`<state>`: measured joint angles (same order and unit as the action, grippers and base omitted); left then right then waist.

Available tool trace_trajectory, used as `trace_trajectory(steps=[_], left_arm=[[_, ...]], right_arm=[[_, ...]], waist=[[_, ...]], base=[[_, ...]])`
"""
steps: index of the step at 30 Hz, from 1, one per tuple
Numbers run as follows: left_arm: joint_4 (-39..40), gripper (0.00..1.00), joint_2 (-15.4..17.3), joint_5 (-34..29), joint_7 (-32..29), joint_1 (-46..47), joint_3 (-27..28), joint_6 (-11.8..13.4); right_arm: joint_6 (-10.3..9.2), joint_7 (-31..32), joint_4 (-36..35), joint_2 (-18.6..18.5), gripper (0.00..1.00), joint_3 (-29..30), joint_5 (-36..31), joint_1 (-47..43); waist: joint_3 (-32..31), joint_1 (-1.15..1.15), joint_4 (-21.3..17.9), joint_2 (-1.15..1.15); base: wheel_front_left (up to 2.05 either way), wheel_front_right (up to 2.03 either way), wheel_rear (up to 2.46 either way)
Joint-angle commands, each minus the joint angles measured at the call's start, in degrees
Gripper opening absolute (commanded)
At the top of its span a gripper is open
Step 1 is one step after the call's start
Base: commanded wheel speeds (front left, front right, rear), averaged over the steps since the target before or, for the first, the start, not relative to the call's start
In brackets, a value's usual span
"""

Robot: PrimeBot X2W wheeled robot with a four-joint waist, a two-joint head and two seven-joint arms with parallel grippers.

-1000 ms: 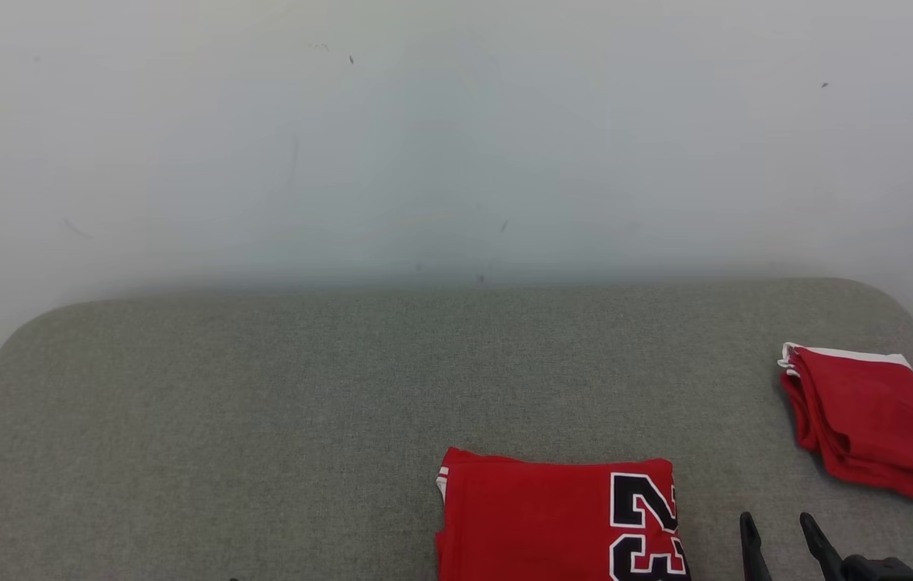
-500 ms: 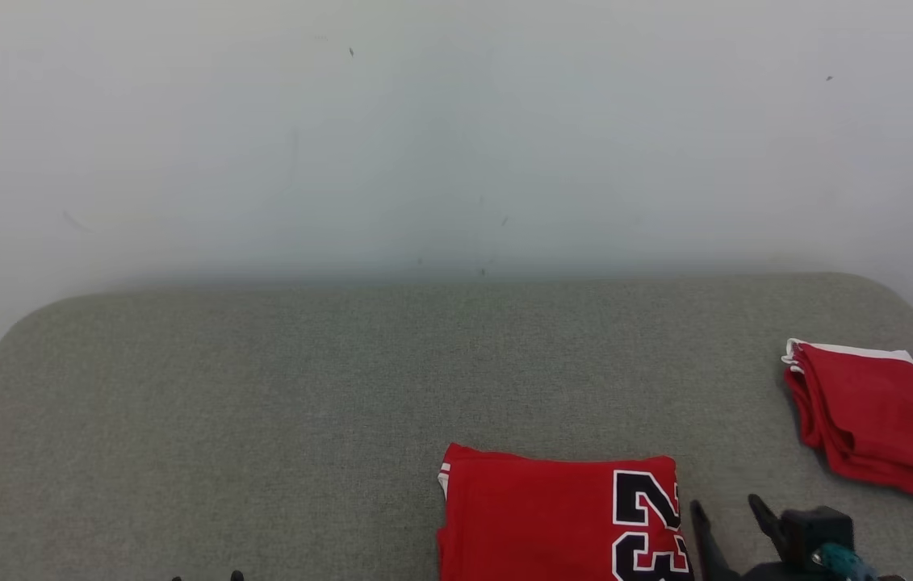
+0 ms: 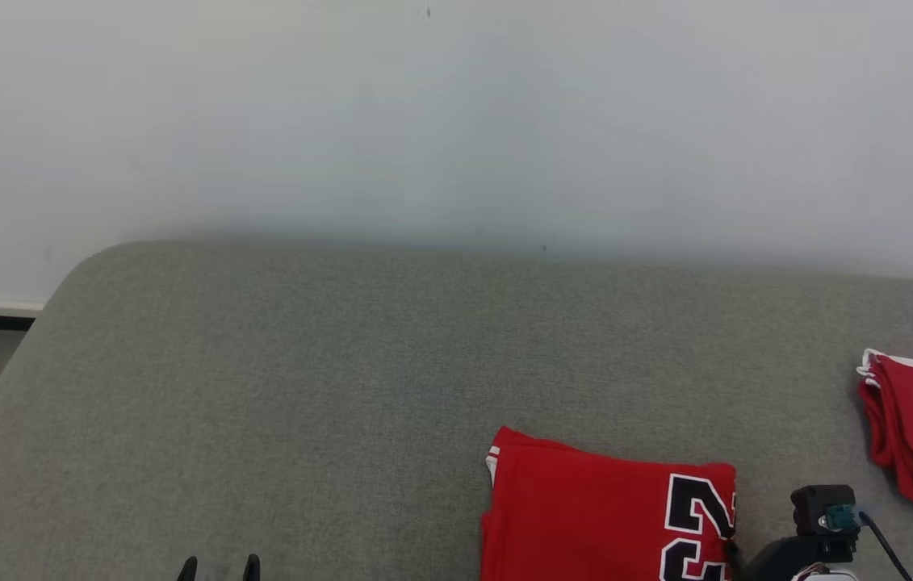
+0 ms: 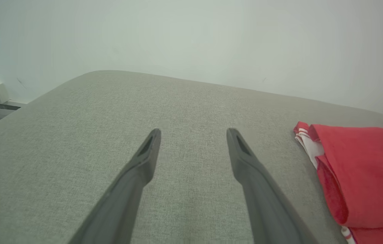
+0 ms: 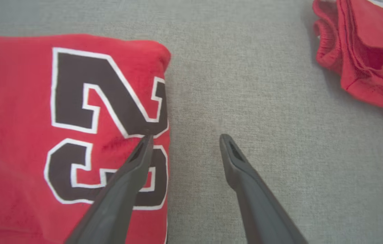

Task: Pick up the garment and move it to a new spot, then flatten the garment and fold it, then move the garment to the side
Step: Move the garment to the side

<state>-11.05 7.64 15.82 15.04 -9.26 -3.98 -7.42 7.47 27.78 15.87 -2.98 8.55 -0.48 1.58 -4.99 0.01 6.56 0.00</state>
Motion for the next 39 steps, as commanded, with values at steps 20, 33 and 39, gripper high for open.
trace_trajectory(steps=[20,33,39], left_arm=[[2.1,1.0,0.6,-0.3,0.1,2.5,-2.4,0.0],[7.3,1.0,-1.3,-1.7,0.1,8.6,-5.6,0.0],[7.8,1.0,-0.7,-2.5,0.1,12.8,-7.5,0.0]], right_arm=[[0.04,4.6,8.8,0.0,0.0,-1.0,1.0,4.7],[-0.01,8.5,6.8,-6.7,0.0,-7.1,-4.0,28.4],[-0.02,11.8,4.4,-11.9,0.0,-0.3,-3.7,34.9]], waist=[[3.6,-0.01,1.9,0.0],[13.8,-0.01,-8.3,0.0],[19.5,-0.01,-13.1,0.0]], base=[[0.0,0.0,0.0],[0.0,0.0,0.0],[0.0,0.0,0.0]])
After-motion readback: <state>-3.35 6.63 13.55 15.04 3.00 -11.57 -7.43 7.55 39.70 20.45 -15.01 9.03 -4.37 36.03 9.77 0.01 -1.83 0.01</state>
